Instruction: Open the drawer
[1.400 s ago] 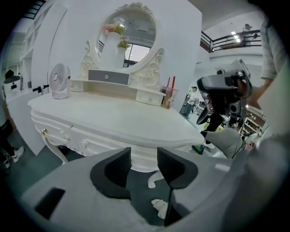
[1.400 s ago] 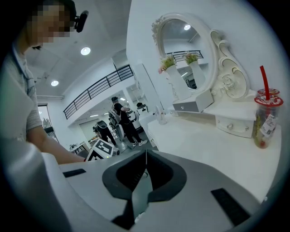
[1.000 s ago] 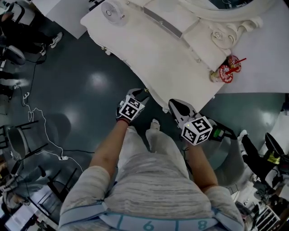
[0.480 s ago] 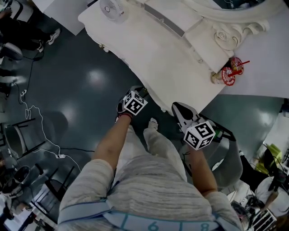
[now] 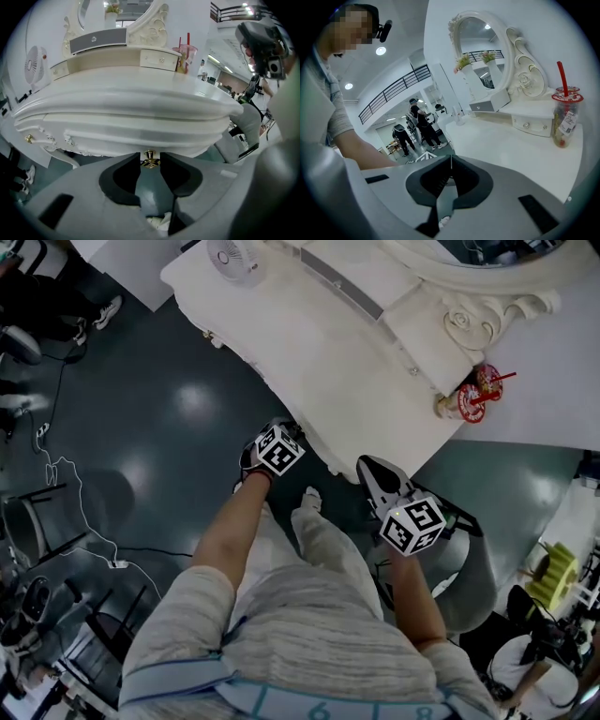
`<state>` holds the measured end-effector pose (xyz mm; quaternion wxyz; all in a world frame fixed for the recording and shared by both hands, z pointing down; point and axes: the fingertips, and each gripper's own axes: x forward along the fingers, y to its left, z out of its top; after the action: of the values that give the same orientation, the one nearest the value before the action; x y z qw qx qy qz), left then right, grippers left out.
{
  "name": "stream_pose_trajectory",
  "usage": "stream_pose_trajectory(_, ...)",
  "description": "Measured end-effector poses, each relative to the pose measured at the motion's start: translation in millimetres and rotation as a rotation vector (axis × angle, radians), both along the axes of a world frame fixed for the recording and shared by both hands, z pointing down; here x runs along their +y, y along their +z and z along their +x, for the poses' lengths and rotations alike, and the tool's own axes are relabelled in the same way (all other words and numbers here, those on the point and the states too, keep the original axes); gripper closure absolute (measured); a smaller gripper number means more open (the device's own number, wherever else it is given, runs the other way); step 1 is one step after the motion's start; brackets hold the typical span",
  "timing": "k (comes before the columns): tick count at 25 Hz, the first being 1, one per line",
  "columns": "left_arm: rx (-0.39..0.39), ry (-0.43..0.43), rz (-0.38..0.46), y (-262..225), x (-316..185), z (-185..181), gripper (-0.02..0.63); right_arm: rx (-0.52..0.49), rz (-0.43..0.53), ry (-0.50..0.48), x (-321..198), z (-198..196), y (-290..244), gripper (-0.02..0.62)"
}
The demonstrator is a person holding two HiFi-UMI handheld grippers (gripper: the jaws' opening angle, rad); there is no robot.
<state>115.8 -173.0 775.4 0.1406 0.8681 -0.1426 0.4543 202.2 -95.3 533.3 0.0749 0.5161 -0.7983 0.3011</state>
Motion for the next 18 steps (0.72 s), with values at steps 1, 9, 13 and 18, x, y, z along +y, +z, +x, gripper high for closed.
stream_pose_trajectory(1, 0.000, -0.001, -0.002, -0.2, 1.0, -1.4, 0.466, 0.001, 0.000, 0.000, 0.3, -0.7, -0.6, 0.584)
stream_pose_trajectory(9, -0.010, -0.014, -0.014, -0.1, 12.8, -18.3, 0.467, 0.004, 0.006, -0.018, 1.6, -12.4, -4.7, 0.584)
stream_pose_trajectory(13, -0.016, -0.027, -0.015, -0.4, 21.1, -33.9, 0.468, 0.005, 0.003, -0.040, 3.5, -22.8, -5.5, 0.584)
stream_pose_trajectory(18, -0.030, -0.034, -0.022, 0.1, 35.1, -57.0, 0.468, 0.003, 0.007, -0.071, 3.1, -35.0, -8.4, 0.584)
